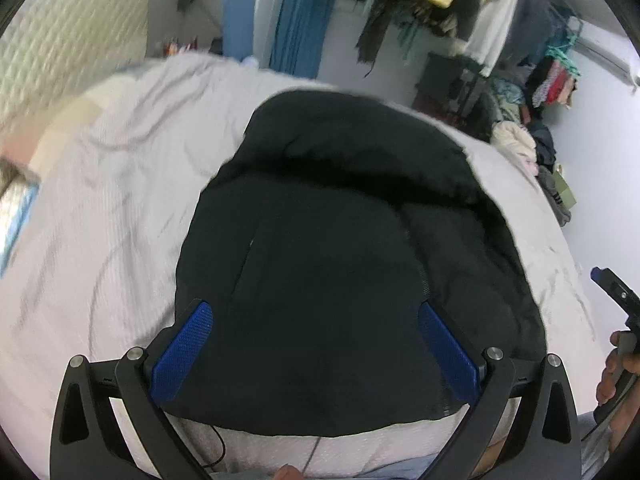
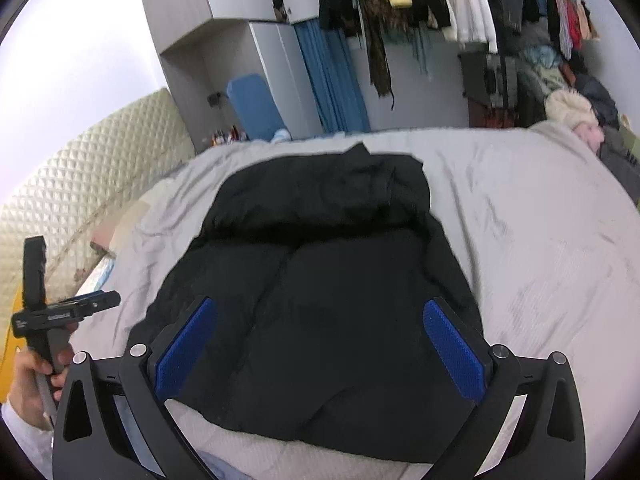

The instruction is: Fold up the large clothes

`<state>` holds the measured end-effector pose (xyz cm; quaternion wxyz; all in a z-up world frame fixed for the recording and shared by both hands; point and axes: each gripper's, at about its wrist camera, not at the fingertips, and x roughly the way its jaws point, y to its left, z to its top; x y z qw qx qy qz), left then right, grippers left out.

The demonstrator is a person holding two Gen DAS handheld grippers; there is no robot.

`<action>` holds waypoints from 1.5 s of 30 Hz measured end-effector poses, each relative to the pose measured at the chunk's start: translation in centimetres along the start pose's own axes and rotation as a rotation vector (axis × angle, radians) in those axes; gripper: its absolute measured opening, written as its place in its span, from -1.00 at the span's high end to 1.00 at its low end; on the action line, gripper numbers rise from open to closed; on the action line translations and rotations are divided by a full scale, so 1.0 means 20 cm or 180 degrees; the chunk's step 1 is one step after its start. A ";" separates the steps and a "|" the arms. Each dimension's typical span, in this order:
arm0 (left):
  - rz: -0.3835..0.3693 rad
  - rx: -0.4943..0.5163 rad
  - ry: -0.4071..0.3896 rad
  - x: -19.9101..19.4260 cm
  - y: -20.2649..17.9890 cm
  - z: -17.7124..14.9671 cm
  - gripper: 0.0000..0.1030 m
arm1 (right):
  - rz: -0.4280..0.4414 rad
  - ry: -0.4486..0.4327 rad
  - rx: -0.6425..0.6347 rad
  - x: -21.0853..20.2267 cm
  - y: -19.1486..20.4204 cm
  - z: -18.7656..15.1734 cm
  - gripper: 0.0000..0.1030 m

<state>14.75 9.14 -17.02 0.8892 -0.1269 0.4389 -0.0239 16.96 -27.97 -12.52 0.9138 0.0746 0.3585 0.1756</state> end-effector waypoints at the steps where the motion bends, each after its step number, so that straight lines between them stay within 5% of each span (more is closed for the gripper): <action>1: 0.0009 -0.0016 0.0034 0.02 0.02 -0.01 -1.00 | 0.0019 0.0057 0.0030 0.02 -0.01 -0.01 -1.00; 11: 0.0019 -0.0076 0.0378 0.25 0.08 -0.05 -1.00 | 0.0035 0.0404 0.0248 0.18 -0.17 -0.05 -1.00; 22: 0.0024 -0.0304 0.0603 0.37 0.16 -0.03 -0.99 | -0.0277 0.0771 0.0780 0.38 -0.51 -0.14 -1.00; 31: -0.0118 -0.1020 0.1011 0.55 0.48 0.03 -0.99 | -0.0004 0.1110 0.1645 0.49 -0.75 -0.29 -1.00; 38: -0.0051 -0.1529 0.1374 0.71 0.66 -0.02 -0.99 | 0.0129 0.1158 0.1811 0.49 -0.79 -0.31 -1.00; 45: 0.0162 -0.1593 0.1427 0.76 0.67 -0.02 -1.00 | 0.0067 0.1241 0.2253 0.50 -0.95 -0.40 -1.00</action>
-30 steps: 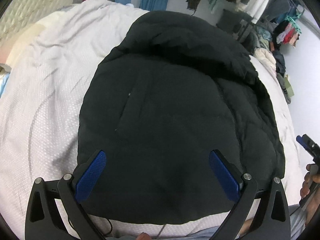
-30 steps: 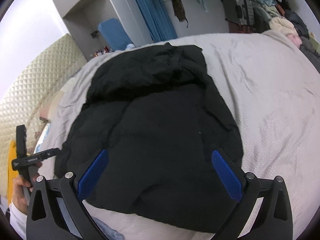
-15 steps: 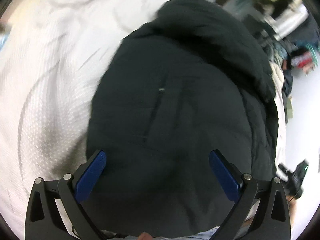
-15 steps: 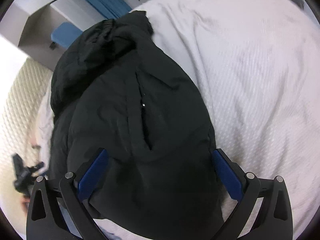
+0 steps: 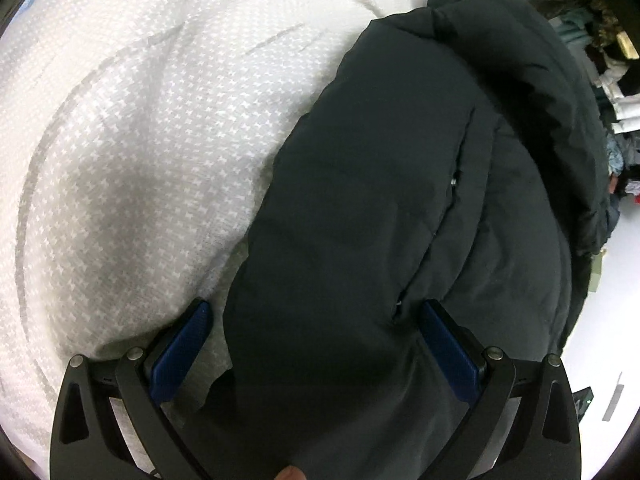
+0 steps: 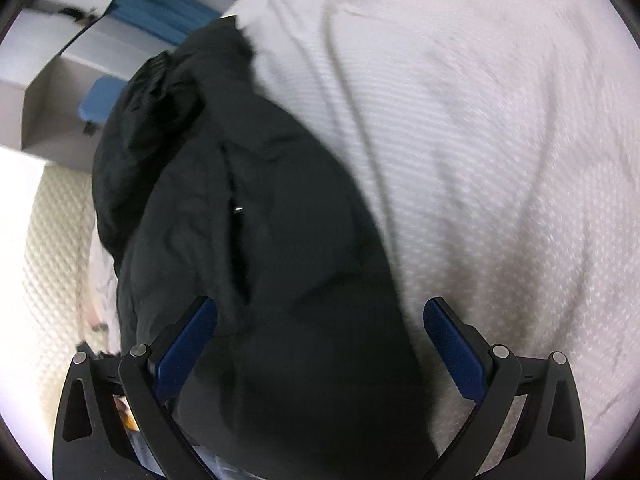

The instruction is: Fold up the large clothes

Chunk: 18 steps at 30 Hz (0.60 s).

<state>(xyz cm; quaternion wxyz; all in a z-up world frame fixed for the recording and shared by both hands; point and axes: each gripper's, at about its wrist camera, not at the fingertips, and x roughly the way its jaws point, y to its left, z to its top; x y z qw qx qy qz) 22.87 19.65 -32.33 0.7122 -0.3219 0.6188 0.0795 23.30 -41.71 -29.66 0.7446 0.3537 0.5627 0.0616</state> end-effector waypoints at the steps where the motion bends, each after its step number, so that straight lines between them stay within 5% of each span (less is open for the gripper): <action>1: 0.0005 0.0002 0.0008 0.00 -0.01 0.00 -1.00 | 0.0093 0.0026 0.0077 0.01 -0.02 0.00 -1.00; 8: -0.0386 0.0146 0.0198 0.01 -0.10 0.01 -0.99 | 0.0546 0.0248 -0.0160 0.04 0.09 -0.04 -1.00; 12: -0.1046 0.0214 0.0347 -0.02 -0.14 -0.02 -0.97 | 0.0699 0.0219 -0.0285 0.00 0.15 -0.06 -1.00; 18: -0.1686 0.0151 0.0267 -0.14 -0.13 -0.02 -0.97 | 0.1083 0.0084 -0.0213 -0.07 0.15 -0.06 -1.00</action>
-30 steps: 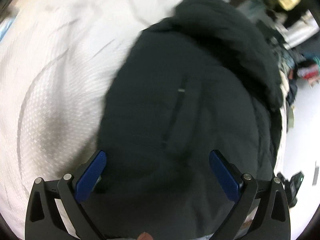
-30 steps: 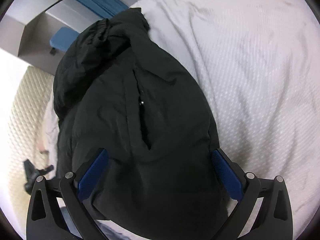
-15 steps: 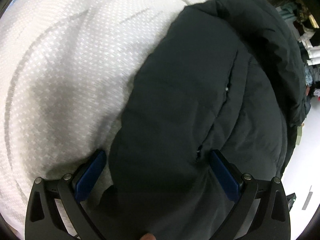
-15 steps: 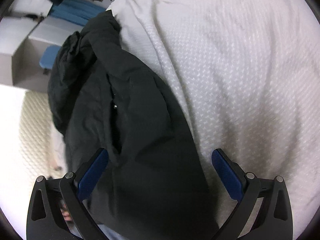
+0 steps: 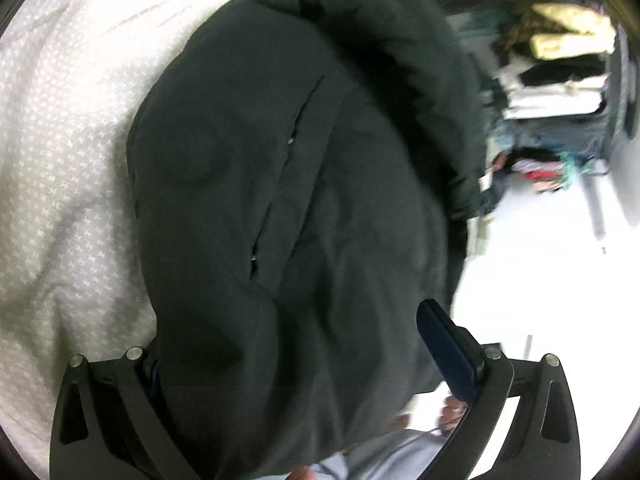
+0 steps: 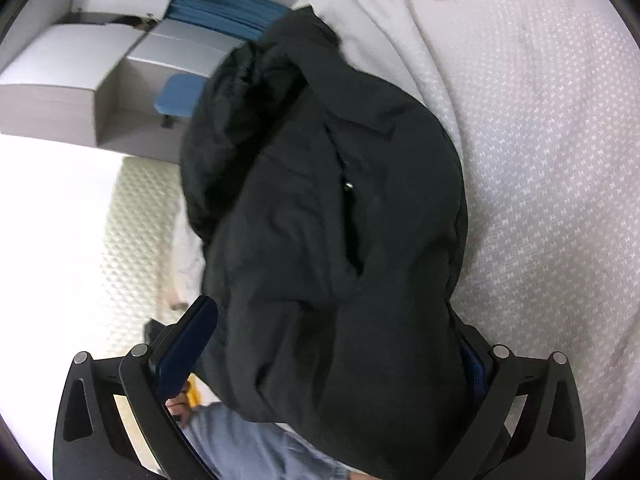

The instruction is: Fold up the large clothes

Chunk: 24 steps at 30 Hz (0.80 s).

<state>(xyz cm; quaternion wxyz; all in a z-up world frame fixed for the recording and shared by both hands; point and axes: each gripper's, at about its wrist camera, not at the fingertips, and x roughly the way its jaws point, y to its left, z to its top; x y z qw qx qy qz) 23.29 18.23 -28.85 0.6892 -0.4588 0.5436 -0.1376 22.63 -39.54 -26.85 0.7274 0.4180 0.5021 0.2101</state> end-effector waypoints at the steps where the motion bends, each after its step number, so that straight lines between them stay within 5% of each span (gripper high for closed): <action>1: -0.0050 -0.0029 -0.0014 -0.02 0.01 0.01 -0.97 | 0.0041 -0.0027 -0.0009 -0.02 0.01 -0.01 -1.00; 7: -0.0325 -0.0092 -0.0061 -0.04 0.03 0.00 -0.96 | 0.0019 -0.0162 -0.0229 -0.08 0.13 -0.07 -1.00; 13: -0.0461 0.0226 -0.0144 -0.10 0.01 -0.06 -0.96 | 0.0223 -0.0205 -0.0581 -0.10 0.26 -0.13 -1.00; 24: 0.0590 -0.0362 -0.0137 0.04 0.18 -0.01 -0.91 | -0.0481 0.0322 -0.0062 0.17 0.01 -0.03 -1.00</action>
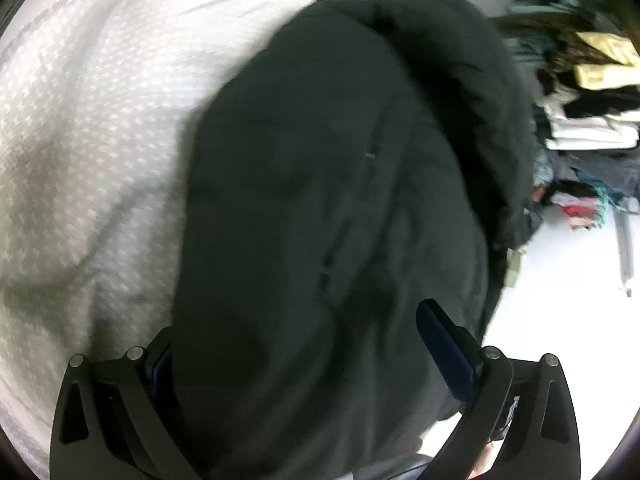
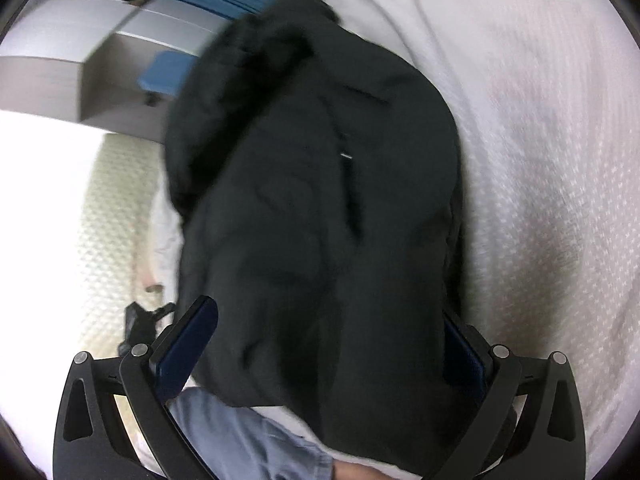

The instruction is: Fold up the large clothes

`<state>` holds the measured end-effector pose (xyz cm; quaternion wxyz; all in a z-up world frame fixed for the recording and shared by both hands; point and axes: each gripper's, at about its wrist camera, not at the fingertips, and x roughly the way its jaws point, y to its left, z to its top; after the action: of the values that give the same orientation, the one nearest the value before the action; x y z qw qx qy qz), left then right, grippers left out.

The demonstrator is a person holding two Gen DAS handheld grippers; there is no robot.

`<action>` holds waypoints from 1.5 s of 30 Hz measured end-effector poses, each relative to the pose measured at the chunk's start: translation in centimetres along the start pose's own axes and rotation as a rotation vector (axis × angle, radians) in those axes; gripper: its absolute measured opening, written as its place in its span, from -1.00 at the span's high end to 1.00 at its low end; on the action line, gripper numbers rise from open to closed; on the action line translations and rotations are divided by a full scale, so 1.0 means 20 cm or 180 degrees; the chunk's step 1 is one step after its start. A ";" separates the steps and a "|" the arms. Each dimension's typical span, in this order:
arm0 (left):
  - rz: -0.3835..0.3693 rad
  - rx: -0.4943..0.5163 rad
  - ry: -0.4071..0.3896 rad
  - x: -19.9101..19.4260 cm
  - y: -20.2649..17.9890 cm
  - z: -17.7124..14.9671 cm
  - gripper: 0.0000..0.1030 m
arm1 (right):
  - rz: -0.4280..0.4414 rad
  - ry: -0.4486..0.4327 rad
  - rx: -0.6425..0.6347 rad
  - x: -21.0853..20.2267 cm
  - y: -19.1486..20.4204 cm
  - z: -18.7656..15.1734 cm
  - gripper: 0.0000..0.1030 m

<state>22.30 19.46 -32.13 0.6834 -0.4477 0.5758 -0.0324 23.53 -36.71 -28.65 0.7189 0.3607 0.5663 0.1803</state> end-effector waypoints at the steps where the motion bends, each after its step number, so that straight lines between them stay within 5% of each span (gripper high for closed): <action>1: 0.0031 -0.0034 0.0025 0.02 0.01 0.01 -0.87 | -0.0010 0.0050 0.0027 0.03 -0.01 0.01 -0.98; 5: 0.0046 -0.0034 0.0134 0.09 0.00 0.02 -0.78 | -0.0070 0.0177 -0.0105 0.08 0.00 0.01 -0.74; 11: -0.0307 0.0297 0.0253 0.12 -0.13 -0.01 -0.56 | 0.0350 0.0080 -0.0540 0.02 0.14 -0.01 -0.35; 12: -0.0295 0.0337 0.0246 0.12 -0.15 -0.02 -0.46 | 0.0325 0.0060 -0.0620 0.01 0.16 -0.02 -0.27; 14: -0.0280 0.0412 0.0232 0.12 -0.17 -0.02 -0.30 | 0.0246 0.0014 -0.0765 -0.01 0.20 -0.03 0.24; 20: -0.0331 0.0563 0.0133 0.09 -0.22 -0.03 0.34 | 0.0118 -0.0178 -0.0917 -0.07 0.22 -0.03 0.79; 22: -0.0388 0.0602 0.0075 0.05 -0.22 -0.03 0.63 | 0.0118 -0.0308 -0.1020 -0.13 0.25 -0.05 0.83; 25: -0.0559 0.0593 -0.0096 -0.06 -0.22 -0.04 0.75 | 0.0131 -0.0430 -0.1152 -0.18 0.32 -0.06 0.86; 34: -0.0940 0.0579 -0.0377 -0.45 -0.26 -0.08 0.90 | 0.0289 -0.0820 -0.1348 -0.50 0.49 -0.08 0.92; 41: -0.1224 0.0732 -0.0544 -0.73 -0.29 -0.31 0.91 | 0.0501 -0.1007 -0.1413 -0.76 0.52 -0.24 0.93; 45: -0.1172 0.0843 -0.0599 -0.84 -0.33 -0.48 0.91 | 0.0598 -0.0991 -0.1410 -0.87 0.50 -0.38 0.93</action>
<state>11.88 19.40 -14.53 0.7694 -0.4526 0.4089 -0.1898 12.81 -39.12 -10.31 0.8386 0.2691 0.3600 0.3078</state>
